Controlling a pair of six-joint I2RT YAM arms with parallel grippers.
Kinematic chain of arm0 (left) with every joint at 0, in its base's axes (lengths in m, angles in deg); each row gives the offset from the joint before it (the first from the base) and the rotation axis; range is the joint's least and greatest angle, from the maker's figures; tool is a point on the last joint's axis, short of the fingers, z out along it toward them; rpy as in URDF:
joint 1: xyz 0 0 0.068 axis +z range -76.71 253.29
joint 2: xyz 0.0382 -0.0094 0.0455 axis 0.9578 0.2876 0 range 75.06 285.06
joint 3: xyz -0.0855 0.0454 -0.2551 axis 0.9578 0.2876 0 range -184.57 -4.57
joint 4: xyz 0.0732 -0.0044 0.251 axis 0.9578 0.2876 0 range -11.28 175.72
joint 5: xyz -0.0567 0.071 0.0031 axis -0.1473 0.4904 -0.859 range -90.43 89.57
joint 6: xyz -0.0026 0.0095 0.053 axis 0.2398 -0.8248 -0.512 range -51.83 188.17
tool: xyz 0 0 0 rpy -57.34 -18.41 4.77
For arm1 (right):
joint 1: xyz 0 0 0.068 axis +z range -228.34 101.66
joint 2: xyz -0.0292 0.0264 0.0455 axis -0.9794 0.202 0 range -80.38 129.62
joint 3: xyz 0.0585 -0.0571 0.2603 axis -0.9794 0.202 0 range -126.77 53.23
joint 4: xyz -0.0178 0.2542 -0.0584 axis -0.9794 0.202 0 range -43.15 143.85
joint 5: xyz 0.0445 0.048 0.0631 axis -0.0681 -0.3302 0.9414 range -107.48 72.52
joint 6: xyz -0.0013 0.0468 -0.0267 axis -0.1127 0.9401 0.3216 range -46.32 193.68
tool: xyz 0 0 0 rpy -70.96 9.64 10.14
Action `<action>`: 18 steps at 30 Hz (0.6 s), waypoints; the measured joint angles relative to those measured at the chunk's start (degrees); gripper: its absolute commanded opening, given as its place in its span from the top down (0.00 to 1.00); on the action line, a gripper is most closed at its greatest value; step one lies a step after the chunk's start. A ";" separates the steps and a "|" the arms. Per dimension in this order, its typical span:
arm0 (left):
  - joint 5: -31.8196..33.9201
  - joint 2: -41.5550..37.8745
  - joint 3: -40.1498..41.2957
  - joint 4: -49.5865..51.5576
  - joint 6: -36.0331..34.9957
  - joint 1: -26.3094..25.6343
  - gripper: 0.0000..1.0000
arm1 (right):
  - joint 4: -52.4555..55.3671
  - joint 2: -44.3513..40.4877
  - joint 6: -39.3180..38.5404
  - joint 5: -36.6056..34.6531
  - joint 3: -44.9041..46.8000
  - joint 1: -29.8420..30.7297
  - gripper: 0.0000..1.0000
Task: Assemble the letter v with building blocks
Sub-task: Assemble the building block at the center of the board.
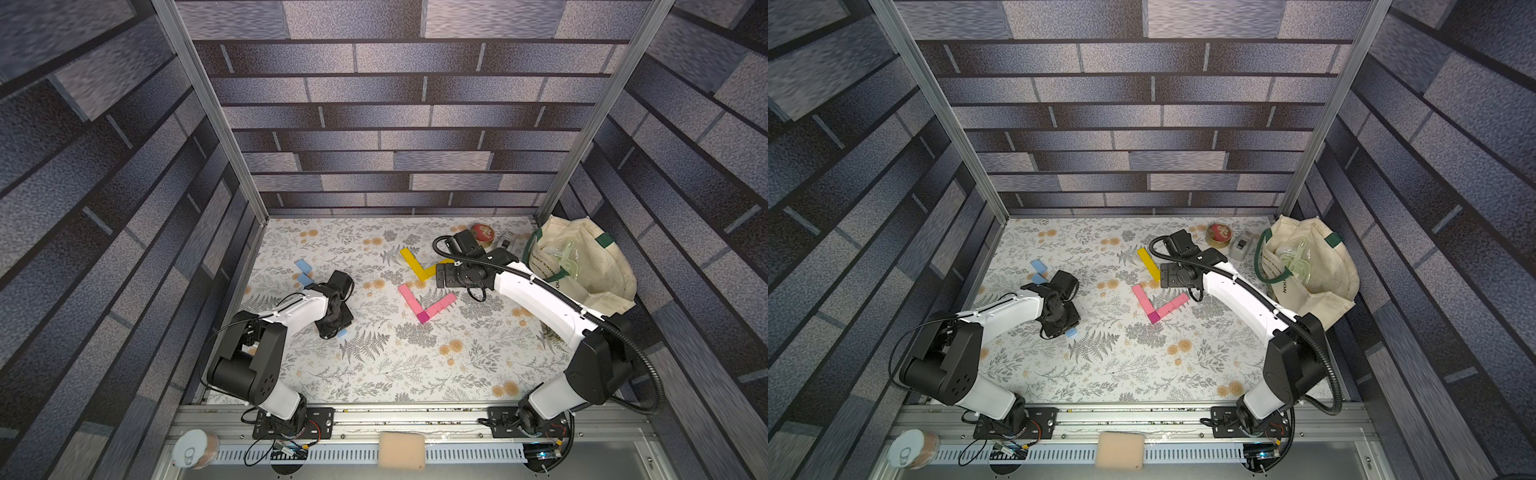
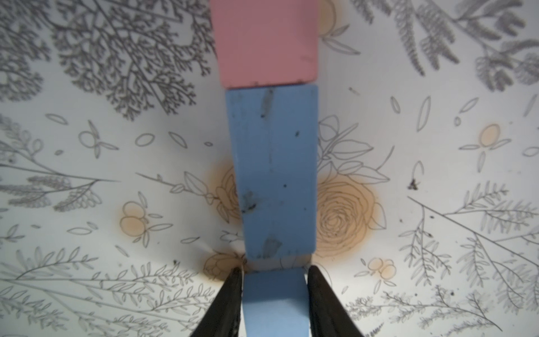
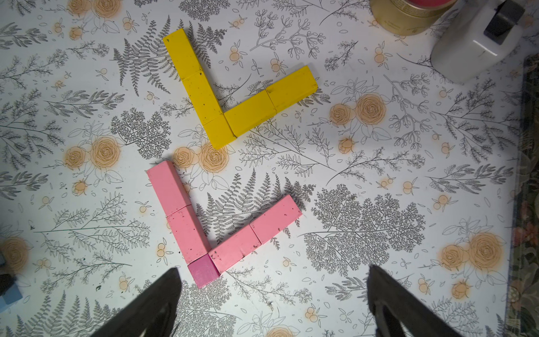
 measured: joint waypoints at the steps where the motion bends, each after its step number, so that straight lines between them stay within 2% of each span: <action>1: 0.00 0.00 0.00 -0.04 0.00 0.07 0.62 | -0.09 0.00 0.02 0.02 0.00 0.00 0.00; 4: 0.11 0.00 0.13 -0.17 0.09 0.09 0.61 | -0.28 0.00 0.02 0.35 0.00 0.00 0.00; 7: -0.07 -0.50 0.55 -0.92 0.28 0.02 0.48 | -0.46 0.00 0.02 0.42 0.00 -0.02 0.00; 11: 0.00 -1.99 1.73 -2.36 1.25 -0.33 0.37 | -0.90 0.00 0.02 0.42 0.00 0.00 0.00; 18: 0.26 -4.55 4.24 -2.54 2.19 -1.07 0.40 | -1.14 0.00 0.24 0.44 0.00 0.00 0.00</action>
